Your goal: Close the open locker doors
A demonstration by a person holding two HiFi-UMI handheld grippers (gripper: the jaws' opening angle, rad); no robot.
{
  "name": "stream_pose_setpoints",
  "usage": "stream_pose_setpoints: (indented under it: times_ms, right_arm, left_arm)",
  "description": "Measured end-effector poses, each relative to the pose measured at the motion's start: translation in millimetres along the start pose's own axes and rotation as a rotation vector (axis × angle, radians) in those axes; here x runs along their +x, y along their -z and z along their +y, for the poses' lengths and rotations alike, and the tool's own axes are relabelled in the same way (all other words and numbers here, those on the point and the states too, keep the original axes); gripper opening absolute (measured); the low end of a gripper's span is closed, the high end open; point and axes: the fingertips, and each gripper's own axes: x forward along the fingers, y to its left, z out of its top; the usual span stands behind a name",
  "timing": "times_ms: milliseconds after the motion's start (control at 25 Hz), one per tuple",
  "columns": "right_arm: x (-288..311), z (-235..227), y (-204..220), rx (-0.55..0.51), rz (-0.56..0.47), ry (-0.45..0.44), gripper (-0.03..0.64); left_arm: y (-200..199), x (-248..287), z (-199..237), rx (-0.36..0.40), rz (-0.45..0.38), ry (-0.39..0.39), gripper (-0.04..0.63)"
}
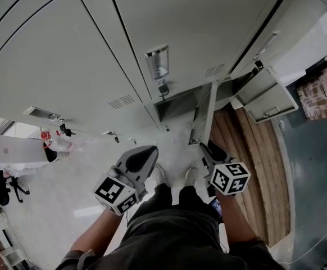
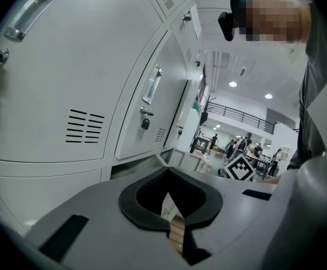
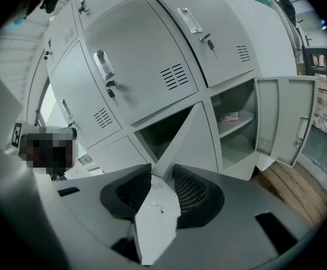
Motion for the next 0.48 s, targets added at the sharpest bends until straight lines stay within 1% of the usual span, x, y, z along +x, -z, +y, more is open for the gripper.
stream_pose_setpoints:
  times_ms: [480]
  right_arm:
    - [21.2, 24.0, -2.7, 0.001, 0.012, -0.045, 0.112]
  left_arm:
    - [-0.9, -14.2, 21.1, -0.019, -0.013, -0.028, 0.003]
